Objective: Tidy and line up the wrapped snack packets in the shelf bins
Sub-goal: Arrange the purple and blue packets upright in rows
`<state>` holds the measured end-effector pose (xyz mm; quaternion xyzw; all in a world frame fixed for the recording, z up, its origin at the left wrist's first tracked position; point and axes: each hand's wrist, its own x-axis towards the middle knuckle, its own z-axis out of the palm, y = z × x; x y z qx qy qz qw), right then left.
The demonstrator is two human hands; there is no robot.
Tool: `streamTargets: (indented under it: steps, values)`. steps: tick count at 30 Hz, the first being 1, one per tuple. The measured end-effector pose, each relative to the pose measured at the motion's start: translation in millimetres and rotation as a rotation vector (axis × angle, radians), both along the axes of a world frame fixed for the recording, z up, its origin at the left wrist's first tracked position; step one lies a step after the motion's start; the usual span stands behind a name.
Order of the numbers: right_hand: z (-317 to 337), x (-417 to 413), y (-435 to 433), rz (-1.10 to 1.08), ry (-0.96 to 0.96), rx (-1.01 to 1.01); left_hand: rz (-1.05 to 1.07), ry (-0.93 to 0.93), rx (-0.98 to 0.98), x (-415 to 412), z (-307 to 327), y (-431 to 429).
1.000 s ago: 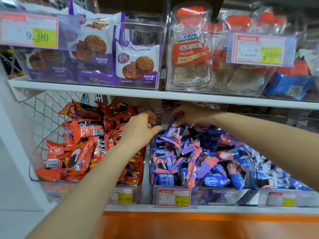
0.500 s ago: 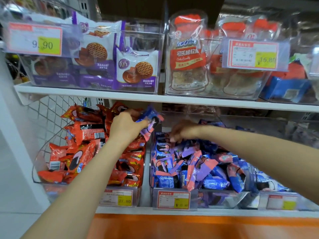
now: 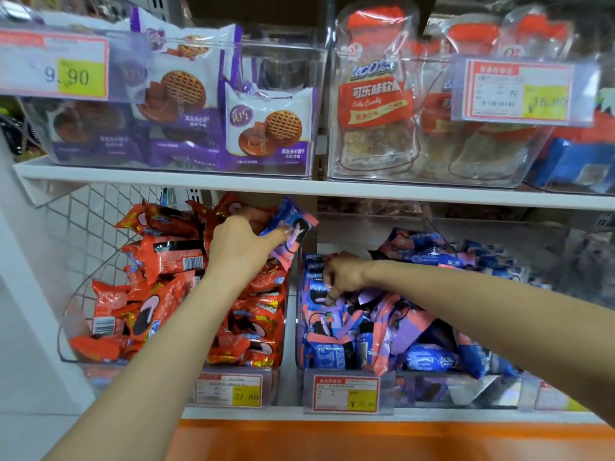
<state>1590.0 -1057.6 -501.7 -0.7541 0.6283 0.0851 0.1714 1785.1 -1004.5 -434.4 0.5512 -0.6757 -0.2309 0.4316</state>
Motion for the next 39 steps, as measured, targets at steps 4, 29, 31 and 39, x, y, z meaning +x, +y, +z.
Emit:
streamTargets:
  steps: [4,29,31,39]
  values:
    - [2.9,0.0,-3.8,0.027,0.038,-0.087,-0.006,0.019,0.010,-0.7,-0.4,0.1]
    - [19.3,5.2,33.1,0.034,-0.270,0.257,-0.021,0.028,0.012,-6.3,-1.2,0.4]
    - [23.7,0.2,33.7,0.011,-0.287,0.291,-0.021,0.025,0.007,-5.8,-1.3,1.0]
    - [44.5,-11.9,32.4,-0.029,-0.358,0.245,-0.022,0.015,-0.014,-2.4,-2.0,-0.2]
